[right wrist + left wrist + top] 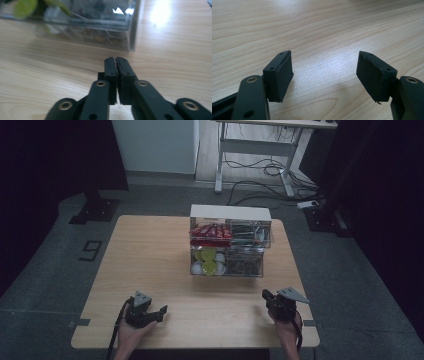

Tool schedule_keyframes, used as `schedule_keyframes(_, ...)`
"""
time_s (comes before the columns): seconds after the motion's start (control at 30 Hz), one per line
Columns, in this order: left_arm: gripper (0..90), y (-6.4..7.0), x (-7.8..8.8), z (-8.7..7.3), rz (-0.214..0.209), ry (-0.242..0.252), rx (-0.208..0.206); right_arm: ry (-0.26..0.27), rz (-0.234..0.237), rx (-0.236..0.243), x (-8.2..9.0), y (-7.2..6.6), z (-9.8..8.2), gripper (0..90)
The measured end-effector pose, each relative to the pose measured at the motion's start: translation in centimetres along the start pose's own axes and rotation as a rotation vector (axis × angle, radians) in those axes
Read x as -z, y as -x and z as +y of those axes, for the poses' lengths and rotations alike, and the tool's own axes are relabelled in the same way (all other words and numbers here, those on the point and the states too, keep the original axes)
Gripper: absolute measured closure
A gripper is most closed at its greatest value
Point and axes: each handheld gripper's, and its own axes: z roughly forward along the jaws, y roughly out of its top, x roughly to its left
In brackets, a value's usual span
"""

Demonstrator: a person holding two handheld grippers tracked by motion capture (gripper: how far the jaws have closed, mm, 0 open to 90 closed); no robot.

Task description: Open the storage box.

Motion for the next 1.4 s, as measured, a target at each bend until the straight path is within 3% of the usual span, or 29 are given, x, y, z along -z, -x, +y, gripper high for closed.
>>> schedule_keyframes(0.87,29.1,-0.5,0.1,-0.1,-0.003,-0.008,0.012,0.051,0.073,0.030,-1.1,-1.4,3.3,89.6)
schedule_keyframes(0.97,29.0,-0.5,0.3,0.0,-0.040,-0.006,0.025,0.053,0.086,0.029,-2.0,-1.9,3.7,89.5)
schedule_keyframes(1.4,28.9,-0.5,0.5,0.0,-0.041,0.003,0.029,0.027,0.131,0.049,-3.8,-3.3,4.3,89.6)
